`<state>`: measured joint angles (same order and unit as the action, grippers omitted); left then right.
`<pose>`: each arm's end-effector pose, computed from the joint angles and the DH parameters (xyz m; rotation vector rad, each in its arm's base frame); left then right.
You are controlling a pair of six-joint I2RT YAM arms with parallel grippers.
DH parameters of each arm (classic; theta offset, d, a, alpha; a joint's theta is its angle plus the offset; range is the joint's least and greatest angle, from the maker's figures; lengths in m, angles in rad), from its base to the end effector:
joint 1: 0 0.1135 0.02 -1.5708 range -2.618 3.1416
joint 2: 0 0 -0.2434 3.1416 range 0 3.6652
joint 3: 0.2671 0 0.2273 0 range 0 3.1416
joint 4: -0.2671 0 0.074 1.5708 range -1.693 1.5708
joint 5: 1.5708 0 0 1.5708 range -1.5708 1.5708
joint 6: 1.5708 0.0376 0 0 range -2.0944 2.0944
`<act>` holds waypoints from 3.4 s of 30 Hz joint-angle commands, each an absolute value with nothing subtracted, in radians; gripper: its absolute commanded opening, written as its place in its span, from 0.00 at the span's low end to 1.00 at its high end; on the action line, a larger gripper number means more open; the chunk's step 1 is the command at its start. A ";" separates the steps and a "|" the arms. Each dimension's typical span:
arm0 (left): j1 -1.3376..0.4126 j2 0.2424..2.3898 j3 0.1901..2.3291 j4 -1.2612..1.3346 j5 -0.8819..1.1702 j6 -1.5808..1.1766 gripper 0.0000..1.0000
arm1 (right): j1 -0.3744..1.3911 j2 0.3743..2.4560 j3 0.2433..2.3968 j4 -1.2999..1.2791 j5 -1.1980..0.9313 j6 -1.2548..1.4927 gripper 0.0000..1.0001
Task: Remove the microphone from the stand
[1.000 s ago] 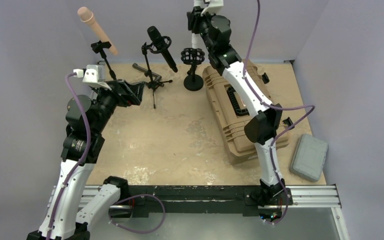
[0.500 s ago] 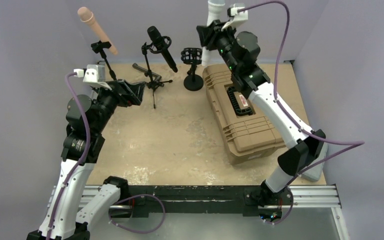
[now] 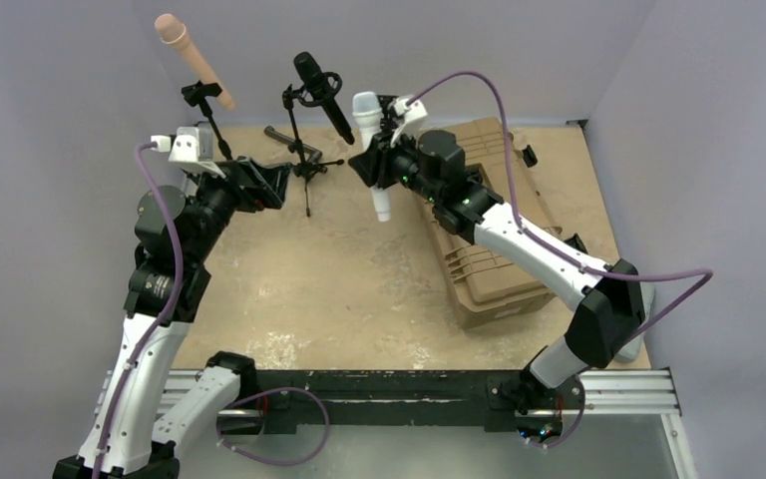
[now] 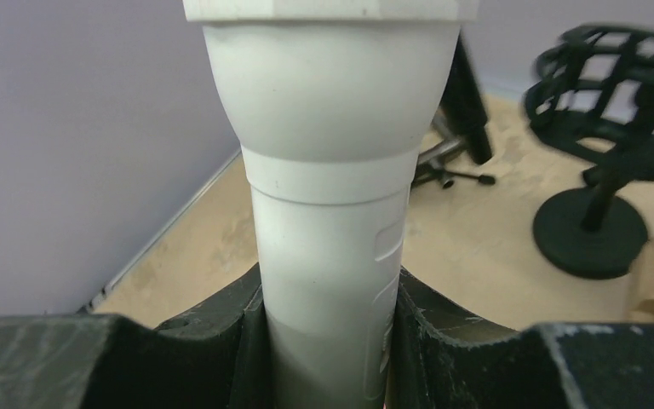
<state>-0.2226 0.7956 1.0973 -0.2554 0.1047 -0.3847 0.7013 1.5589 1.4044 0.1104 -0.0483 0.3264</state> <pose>0.1478 -0.0375 0.4149 -0.0407 1.5509 -0.5626 0.2696 0.2301 0.3775 -0.3510 1.6425 0.8250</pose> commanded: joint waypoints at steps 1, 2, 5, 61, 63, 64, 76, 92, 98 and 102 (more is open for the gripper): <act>-0.215 0.779 1.105 -0.226 0.089 -0.392 0.96 | 0.818 1.557 1.375 0.086 -0.052 0.267 0.00; -0.215 0.776 1.104 -0.229 0.078 -0.389 0.96 | 0.841 1.564 1.361 0.076 -0.043 0.250 0.00; -0.215 0.760 1.096 -0.232 0.033 -0.381 0.95 | 0.901 1.585 1.297 0.063 -0.024 0.195 0.00; -0.215 0.672 1.048 -0.222 -0.115 -0.403 0.95 | 1.015 1.968 1.277 -0.117 0.293 0.177 0.28; -0.215 0.672 1.048 -0.223 -0.115 -0.404 0.95 | 1.015 1.966 1.278 -0.113 0.291 0.178 0.30; -0.215 0.672 1.048 -0.222 -0.114 -0.404 0.95 | 1.015 1.965 1.278 -0.113 0.288 0.179 0.32; -0.215 0.674 1.049 -0.222 -0.108 -0.405 0.95 | 1.015 1.950 1.276 -0.103 0.257 0.179 0.58; -0.215 0.679 1.049 -0.221 -0.103 -0.407 0.95 | 1.015 1.893 1.370 -0.158 0.258 0.161 0.89; -0.215 0.680 1.049 -0.221 -0.104 -0.405 0.95 | 1.015 1.849 1.442 -0.205 0.295 0.139 0.93; -0.215 0.678 1.049 -0.221 -0.103 -0.407 0.95 | 1.015 1.810 1.510 -0.240 0.372 0.137 0.93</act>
<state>-0.2226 0.6762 1.0489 -0.2550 -0.1112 -0.3866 1.0142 1.8874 1.4166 -0.2131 0.2859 0.1532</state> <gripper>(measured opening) 0.949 0.929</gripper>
